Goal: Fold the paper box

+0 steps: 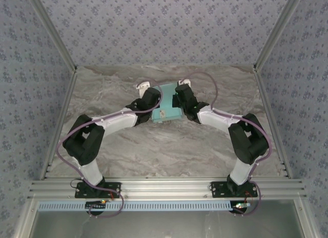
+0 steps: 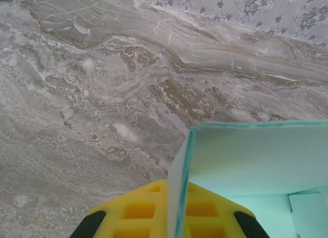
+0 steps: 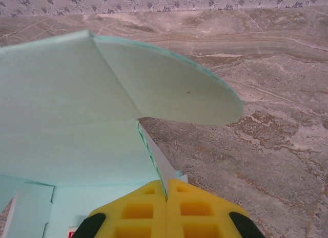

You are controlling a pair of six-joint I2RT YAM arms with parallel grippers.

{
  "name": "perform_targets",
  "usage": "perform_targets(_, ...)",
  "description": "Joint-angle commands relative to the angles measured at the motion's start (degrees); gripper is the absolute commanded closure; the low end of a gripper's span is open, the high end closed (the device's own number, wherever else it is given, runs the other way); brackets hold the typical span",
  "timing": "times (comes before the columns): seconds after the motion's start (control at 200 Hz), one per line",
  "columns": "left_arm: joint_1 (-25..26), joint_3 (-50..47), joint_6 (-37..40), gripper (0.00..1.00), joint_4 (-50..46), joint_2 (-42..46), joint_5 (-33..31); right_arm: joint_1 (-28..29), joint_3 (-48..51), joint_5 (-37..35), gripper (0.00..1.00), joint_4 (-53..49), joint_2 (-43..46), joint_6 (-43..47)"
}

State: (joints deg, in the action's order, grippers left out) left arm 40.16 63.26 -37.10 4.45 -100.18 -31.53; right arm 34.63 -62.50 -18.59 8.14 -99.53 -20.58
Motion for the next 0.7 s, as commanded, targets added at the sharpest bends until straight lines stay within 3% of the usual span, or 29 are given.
perform_targets(0.0, 0.46, -2.40, -2.15, 1.00, 5.37, 0.17, -6.78, -1.42, 3.16, -1.72, 1.00, 3.67, 0.23, -0.52)
perform_targets(0.295, 3.63, -8.75, -0.22, 1.00, 11.51, 0.34, -9.85, -0.66, 10.86, -1.45, 1.00, 10.34, 3.29, -1.98)
perform_targets(0.695, 7.12, -14.39, 1.43, 1.00, 14.60, 0.05, -14.02, 0.98, 15.83, -1.19, 0.96, 9.36, 5.21, -11.50)
